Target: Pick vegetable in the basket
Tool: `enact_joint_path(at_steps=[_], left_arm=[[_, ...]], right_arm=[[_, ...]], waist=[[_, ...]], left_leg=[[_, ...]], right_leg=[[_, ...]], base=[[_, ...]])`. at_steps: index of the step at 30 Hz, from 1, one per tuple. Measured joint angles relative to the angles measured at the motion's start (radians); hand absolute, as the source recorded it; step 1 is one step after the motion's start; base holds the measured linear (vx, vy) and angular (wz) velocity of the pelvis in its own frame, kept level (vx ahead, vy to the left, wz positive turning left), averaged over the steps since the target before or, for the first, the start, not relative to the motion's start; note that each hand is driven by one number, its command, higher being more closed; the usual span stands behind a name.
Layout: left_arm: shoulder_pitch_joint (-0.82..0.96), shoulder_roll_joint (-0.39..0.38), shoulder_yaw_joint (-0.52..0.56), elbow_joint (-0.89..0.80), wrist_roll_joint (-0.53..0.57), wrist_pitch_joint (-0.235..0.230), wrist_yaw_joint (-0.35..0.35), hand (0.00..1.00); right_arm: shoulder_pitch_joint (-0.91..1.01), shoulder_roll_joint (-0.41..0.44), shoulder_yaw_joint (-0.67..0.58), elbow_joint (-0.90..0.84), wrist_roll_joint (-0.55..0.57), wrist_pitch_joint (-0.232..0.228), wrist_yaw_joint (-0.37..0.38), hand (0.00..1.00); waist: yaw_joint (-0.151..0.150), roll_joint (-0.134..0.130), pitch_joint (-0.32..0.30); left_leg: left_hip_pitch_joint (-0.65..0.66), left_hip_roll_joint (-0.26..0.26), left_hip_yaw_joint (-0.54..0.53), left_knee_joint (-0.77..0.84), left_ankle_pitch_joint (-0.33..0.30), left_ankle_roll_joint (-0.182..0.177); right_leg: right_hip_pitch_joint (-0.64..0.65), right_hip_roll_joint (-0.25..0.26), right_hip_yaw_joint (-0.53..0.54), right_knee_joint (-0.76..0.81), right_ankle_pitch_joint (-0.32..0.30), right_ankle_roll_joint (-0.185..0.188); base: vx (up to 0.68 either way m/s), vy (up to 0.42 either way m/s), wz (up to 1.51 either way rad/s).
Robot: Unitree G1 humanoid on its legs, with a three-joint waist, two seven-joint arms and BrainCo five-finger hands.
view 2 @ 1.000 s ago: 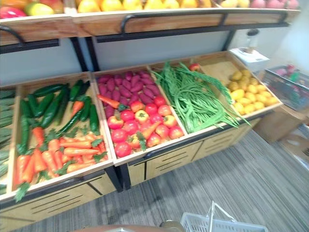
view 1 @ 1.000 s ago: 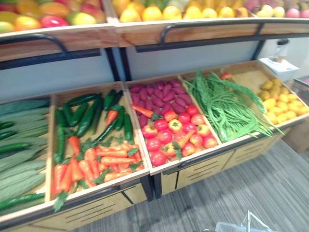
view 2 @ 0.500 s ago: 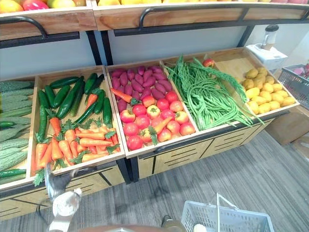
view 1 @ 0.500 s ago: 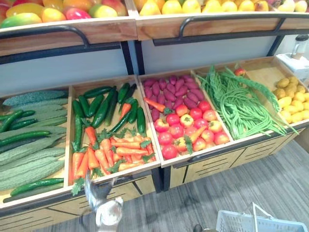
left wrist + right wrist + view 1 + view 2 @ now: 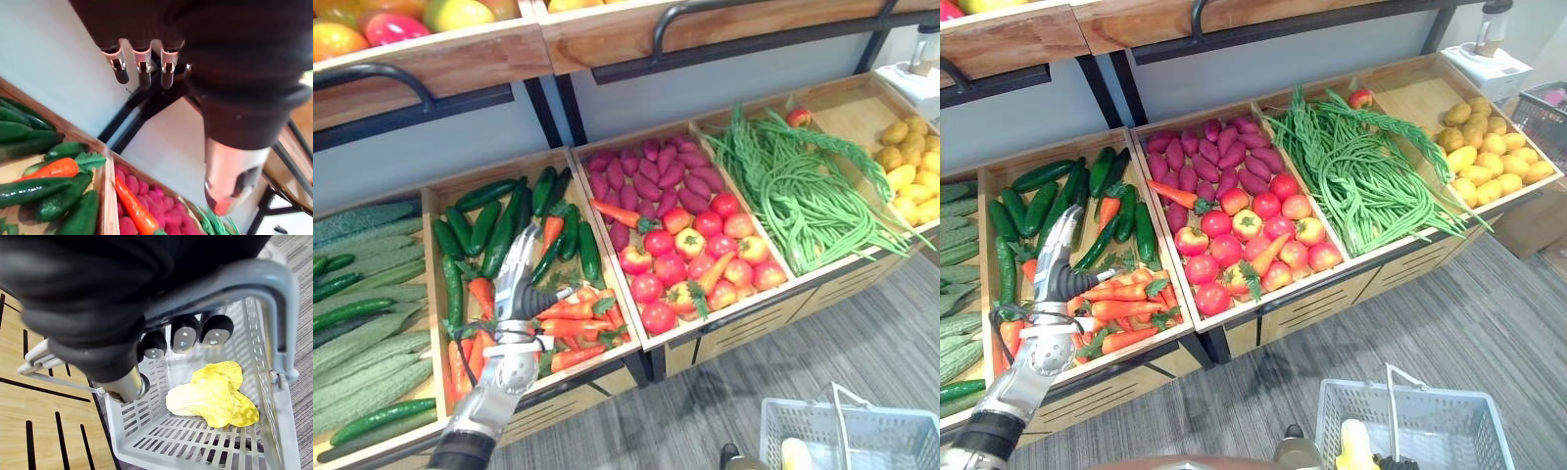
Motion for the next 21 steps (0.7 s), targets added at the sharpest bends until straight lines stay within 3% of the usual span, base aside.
enact_joint_path(at_steps=[7, 21], left_arm=[[-0.085, 0.065, -0.084, 0.149, -0.003, 0.052, -0.131, 0.00], [-0.123, 0.140, -0.198, 0.196, 0.003, 0.130, -0.372, 0.00]], right_arm=[[-0.011, -0.025, 0.037, 0.000, -0.003, -0.007, 0.022, 1.00], [-0.018, -0.062, 0.168, -0.039, -0.038, 0.024, 0.040, 1.00]], waist=[[-0.003, -0.001, 0.017], [0.002, 0.005, 0.021]], left_leg=[[-0.033, -0.023, 0.021, 0.015, -0.015, 0.009], [-0.067, -0.030, -0.026, -0.023, 0.026, 0.004]], right_leg=[[-0.034, -0.026, 0.012, -0.012, 0.017, 0.027], [-0.050, -0.027, -0.035, -0.013, 0.020, 0.032]], base=[[-0.12, 0.021, -0.09], [-0.02, -0.015, 0.10]])
